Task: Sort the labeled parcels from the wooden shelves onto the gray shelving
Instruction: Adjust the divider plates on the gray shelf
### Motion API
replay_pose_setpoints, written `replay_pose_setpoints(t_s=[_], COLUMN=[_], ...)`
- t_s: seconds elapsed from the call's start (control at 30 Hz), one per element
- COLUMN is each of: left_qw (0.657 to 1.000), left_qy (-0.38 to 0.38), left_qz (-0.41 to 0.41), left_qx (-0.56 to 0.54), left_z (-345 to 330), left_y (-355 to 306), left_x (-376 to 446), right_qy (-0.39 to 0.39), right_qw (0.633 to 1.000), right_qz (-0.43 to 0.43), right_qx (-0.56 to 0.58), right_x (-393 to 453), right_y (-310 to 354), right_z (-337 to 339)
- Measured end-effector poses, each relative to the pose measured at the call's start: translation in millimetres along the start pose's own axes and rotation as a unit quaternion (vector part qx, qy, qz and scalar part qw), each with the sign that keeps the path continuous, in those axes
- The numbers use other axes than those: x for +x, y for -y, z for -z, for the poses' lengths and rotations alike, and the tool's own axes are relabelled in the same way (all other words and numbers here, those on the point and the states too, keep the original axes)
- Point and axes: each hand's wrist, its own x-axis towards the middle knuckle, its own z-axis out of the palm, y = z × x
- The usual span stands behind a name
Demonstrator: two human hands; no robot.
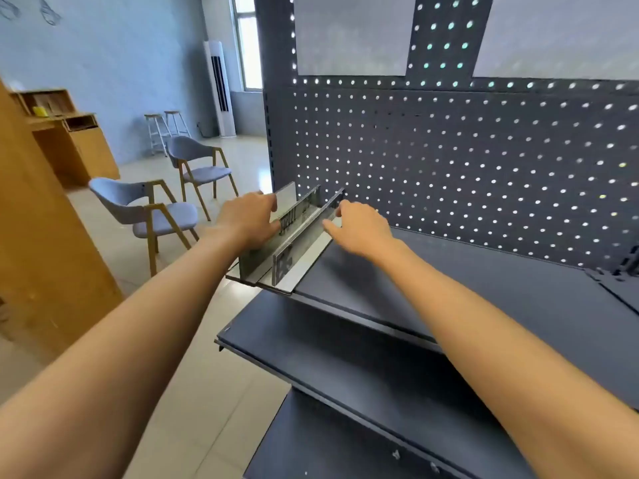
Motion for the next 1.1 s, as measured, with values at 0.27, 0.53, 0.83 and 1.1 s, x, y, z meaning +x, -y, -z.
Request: replay_pose_setpoints(t_s=[0.27,0.53,0.83,1.1], left_qw=[0.991,0.983,0.983,0.987], left_qy=[0.101,0.119,0.104,0.053], left_qz=[0.014,-0.001,-0.016,-0.018], left_qx=[-0.087,-0.140,-0.147,-0.152], left_z=[-23.8,-53.6,-58.4,-29.3], left_y=[10.3,14.5,11.1,-15.1], left_x=[58.3,89.7,91.7,77.9], right_qy=[0.040,0.054,-0.005,-0.042], right_qw=[0.977,0.964,0.971,0.973], right_qz=[-0.145,-0.220,-0.220,-0.208], right_qx=[0.148,0.139,0.090,0.085], right_x=[51.4,69.3,63.3,38.0], right_y=[24.9,42.1,50.7,26.6], right_z=[-24.5,-37.9,-39.9,-6.9])
